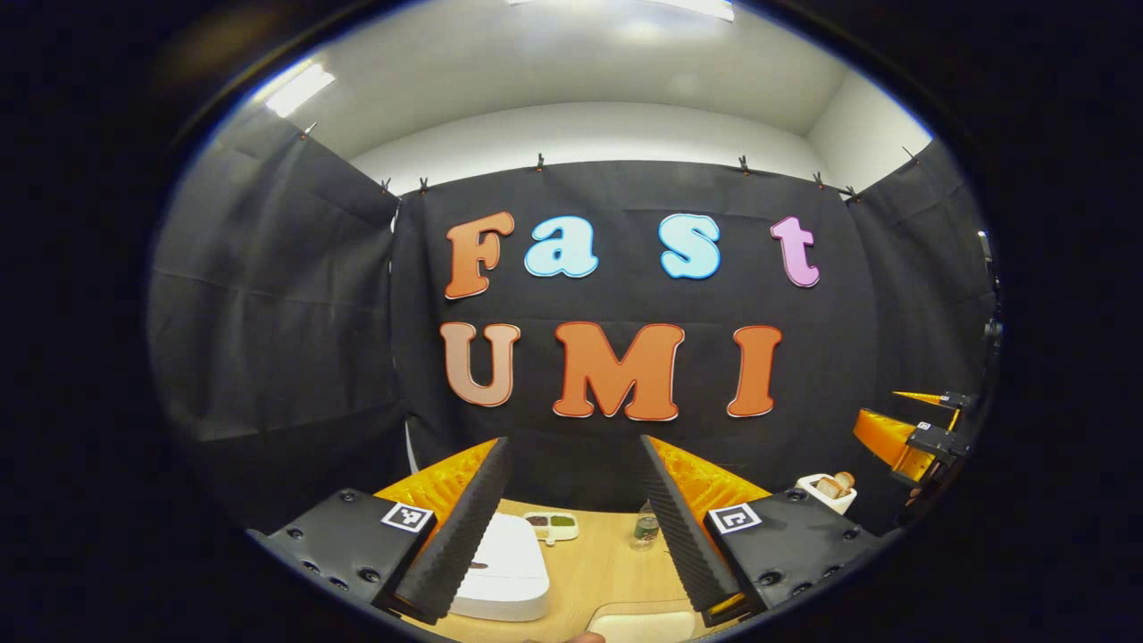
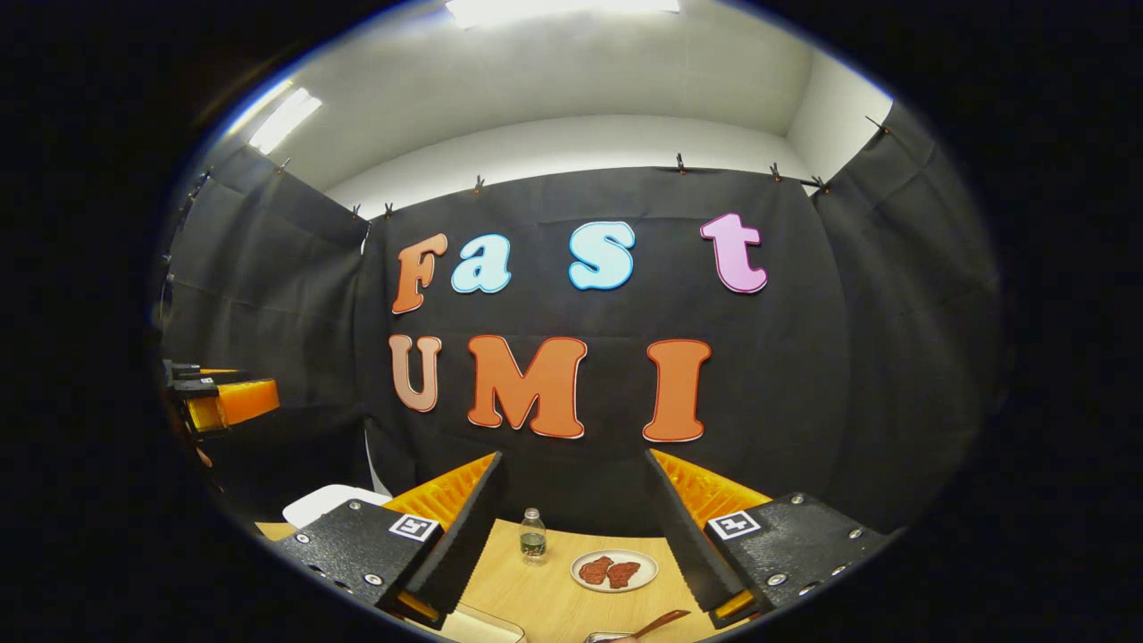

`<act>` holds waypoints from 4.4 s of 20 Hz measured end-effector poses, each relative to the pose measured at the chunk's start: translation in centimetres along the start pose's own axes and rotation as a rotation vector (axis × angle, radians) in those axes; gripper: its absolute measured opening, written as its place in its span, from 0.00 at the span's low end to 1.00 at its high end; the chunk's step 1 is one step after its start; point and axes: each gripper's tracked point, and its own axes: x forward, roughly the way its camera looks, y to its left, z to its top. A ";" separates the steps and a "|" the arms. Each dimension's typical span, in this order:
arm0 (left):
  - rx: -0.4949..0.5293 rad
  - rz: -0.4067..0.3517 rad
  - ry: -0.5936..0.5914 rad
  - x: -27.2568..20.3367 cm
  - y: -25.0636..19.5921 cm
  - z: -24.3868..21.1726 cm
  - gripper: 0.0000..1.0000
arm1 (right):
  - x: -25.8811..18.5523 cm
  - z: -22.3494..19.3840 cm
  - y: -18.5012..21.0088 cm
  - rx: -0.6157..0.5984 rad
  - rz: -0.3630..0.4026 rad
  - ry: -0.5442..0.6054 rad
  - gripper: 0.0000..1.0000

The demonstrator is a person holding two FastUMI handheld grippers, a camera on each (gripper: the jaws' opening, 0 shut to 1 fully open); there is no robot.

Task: Close the left gripper, press the button to open the rice cooker; take a wooden spoon from the chopstick holder with the right hand, scoop a spoonful of rice and pour it into the rice cooker, then put the wooden spoon back into the chopstick holder.

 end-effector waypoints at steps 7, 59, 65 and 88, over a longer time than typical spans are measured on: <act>-0.013 0.022 0.047 2.9 4.6 -1.2 0.97 | 0.6 -0.5 0.9 -0.026 -0.040 0.024 0.94; -0.440 0.099 0.993 10.7 13.1 -34.6 0.06 | 1.5 -10.7 -2.3 -0.050 -0.194 0.291 0.94; -0.519 0.032 0.700 13.9 14.0 -26.9 0.06 | 1.3 -11.3 -2.7 -0.067 -0.191 0.298 0.94; 0.035 0.072 0.136 6.3 5.9 -9.1 0.15 | -1.1 -17.4 -6.7 0.039 -0.194 0.423 0.95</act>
